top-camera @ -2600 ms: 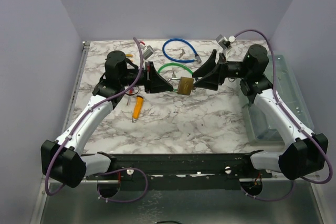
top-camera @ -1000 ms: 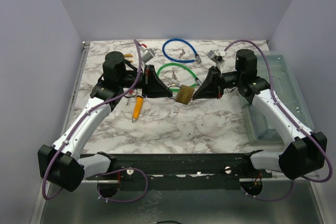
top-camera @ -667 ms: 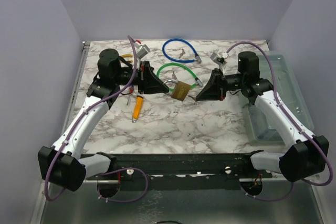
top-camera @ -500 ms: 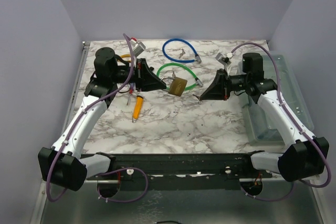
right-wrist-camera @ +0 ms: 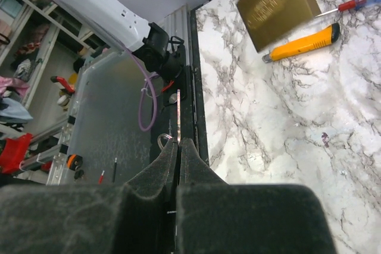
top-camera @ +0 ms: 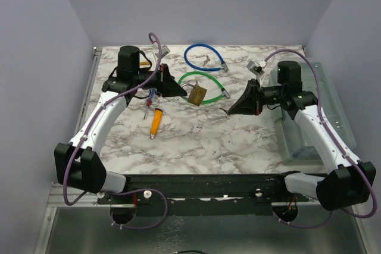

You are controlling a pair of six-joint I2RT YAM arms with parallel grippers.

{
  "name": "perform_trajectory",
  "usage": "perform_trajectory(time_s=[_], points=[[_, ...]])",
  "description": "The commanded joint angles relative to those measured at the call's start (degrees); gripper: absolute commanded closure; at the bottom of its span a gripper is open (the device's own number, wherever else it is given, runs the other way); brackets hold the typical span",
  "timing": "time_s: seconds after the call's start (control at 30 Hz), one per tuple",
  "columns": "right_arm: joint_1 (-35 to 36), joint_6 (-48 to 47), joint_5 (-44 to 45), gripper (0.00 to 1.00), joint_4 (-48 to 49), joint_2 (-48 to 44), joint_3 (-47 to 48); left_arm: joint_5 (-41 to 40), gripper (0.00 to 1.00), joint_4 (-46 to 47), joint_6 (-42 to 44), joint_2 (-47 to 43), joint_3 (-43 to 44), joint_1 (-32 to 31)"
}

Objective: Lock with the key
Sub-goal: Place the lock at the center of the board.

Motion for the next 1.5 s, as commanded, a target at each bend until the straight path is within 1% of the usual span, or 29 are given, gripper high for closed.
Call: perform_trajectory(time_s=[0.0, 0.07, 0.13, 0.23, 0.3, 0.47, 0.67, 0.8, 0.87, 1.0, 1.1, 1.2, 1.33, 1.47], points=[[-0.33, 0.12, 2.20, 1.00, 1.94, -3.03, -1.18, -1.36, 1.00, -5.67, 6.00, 4.00, 3.46, -0.31], [-0.27, 0.22, 2.56, 1.00, 2.05, -3.80, -1.48, -3.60, 1.00, -9.92, 8.73, 6.59, 5.01, -1.40], [-0.29, 0.15, 3.10, 1.00, 1.86, -4.35, -1.58, -6.43, 1.00, -16.05, 13.92, 9.21, 7.34, -3.23], [-0.26, 0.04, 3.31, 1.00, 1.76, -5.27, -2.04, -12.52, 1.00, -29.79, 26.97, 15.25, 13.32, -7.42], [-0.29, 0.14, 3.06, 1.00, 1.76, -5.60, -2.47, -14.02, 1.00, -37.74, 33.64, 19.93, 17.39, -9.63], [-0.21, 0.32, 2.86, 1.00, 2.22, -6.31, -3.25, -14.54, 1.00, -52.59, 46.04, 30.83, 26.16, -12.08], [-0.17, -0.57, 2.38, 1.00, 1.11, -6.62, -3.79, -15.21, 1.00, -63.23, 54.47, 40.04, 32.97, -15.45], [-0.21, -1.10, 2.23, 1.00, 0.65, -6.63, -3.79, -12.79, 1.00, -70.46, 60.07, 45.00, 36.62, -16.48], [-0.18, -1.55, 2.19, 1.00, 0.09, -6.56, -3.77, -13.17, 1.00, -71.67, 61.02, 46.29, 36.95, -16.83], [-0.17, -1.72, 1.99, 1.00, -0.02, -6.32, -4.03, -15.41, 1.00, -71.09, 60.95, 48.59, 38.28, -17.31], [-0.22, -1.55, 1.94, 1.00, 0.26, -6.12, -4.18, -18.49, 1.00, -69.53, 59.39, 51.00, 41.00, -17.31], [-0.18, -1.38, 2.03, 1.00, 0.27, -6.23, -4.35, -21.94, 1.00, -69.50, 59.64, 53.59, 44.85, -17.31], [-0.17, -1.37, 1.92, 1.00, 0.20, -6.28, -4.65, -23.87, 1.00, -68.94, 59.46, 56.53, 48.47, -17.31], [-0.17, -1.54, 1.93, 1.00, -0.24, -6.14, -4.47, -25.39, 0.88, -67.97, 59.10, 59.03, 50.69, -17.31]])
